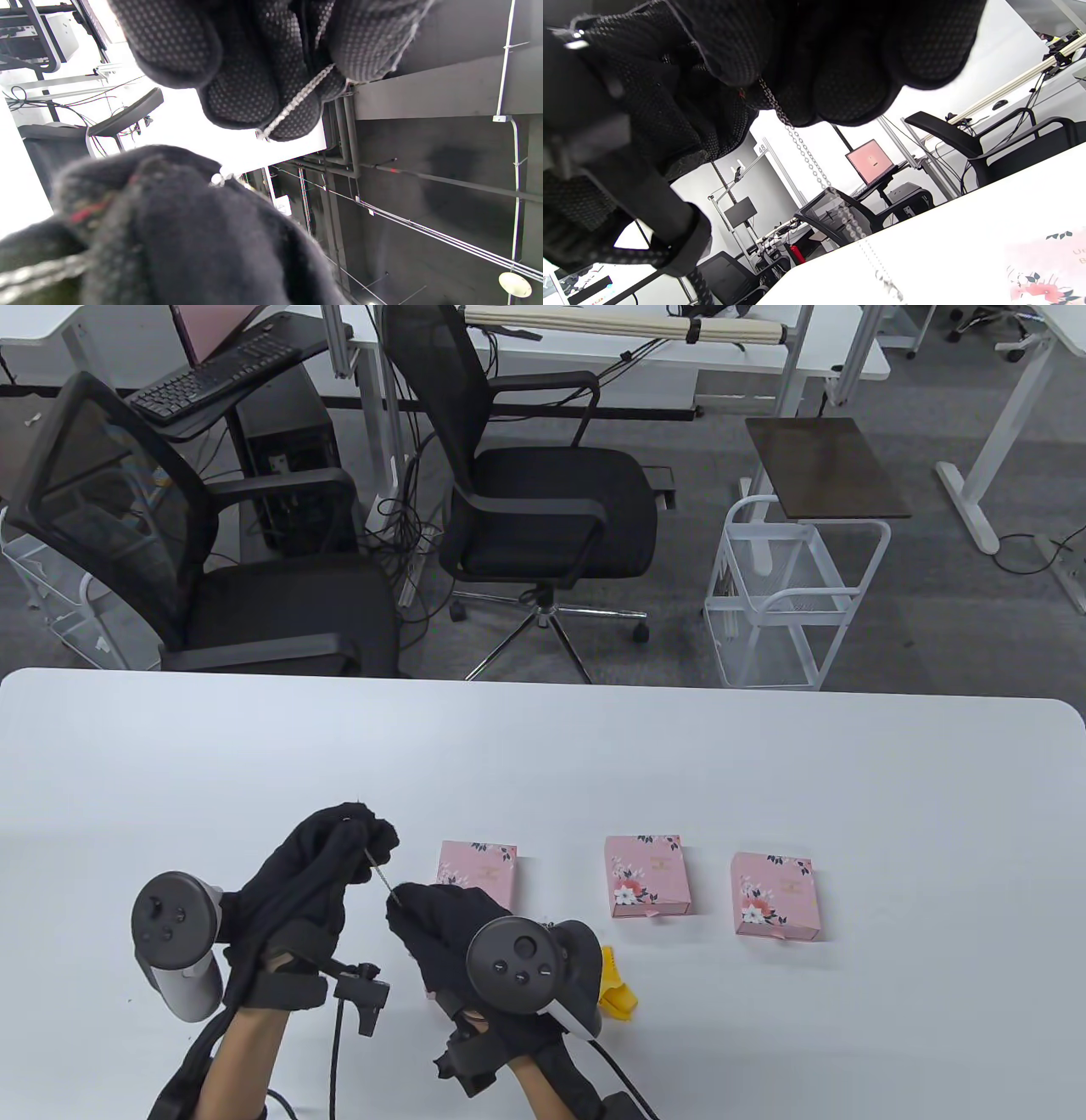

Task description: Dust necklace

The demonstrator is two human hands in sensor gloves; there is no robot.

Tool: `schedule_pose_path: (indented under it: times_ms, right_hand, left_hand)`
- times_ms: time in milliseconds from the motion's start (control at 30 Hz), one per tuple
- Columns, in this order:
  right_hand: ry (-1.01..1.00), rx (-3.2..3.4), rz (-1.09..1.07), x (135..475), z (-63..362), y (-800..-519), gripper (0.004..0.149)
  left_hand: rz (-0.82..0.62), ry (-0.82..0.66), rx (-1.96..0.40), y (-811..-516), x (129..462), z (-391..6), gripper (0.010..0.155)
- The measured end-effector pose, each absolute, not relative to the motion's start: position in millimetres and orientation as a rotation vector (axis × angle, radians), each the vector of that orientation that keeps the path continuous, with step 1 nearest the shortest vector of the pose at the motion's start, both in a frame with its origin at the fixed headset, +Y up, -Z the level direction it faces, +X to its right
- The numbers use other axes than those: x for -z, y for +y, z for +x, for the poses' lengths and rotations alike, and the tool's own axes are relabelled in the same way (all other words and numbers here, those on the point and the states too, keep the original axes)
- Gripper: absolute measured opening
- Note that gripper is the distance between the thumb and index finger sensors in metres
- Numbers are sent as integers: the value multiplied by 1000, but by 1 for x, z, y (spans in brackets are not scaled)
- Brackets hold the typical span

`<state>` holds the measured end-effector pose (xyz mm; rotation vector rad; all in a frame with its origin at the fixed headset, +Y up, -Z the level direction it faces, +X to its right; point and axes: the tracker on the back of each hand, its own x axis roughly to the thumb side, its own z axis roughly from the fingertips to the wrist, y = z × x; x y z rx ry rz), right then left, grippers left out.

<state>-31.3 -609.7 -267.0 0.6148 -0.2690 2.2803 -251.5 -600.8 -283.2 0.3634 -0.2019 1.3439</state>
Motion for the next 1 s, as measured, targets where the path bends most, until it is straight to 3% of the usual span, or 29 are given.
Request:
schedule_pose_path:
  times_ms: [367,700,1000]
  right_hand:
    - [-257,-2319,617,268,-33,-611,35]
    - [-176,-2325,619,272,-37,-618,36]
    - [-159,-2341,646,275,-37,-622,35]
  left_hand:
    - [502,-158,-1199,-594,278,-257,36]
    - [513,-158,-1227,-594,275,-252,34]
    - [456,-246,-1177,-586,270,-245,33]
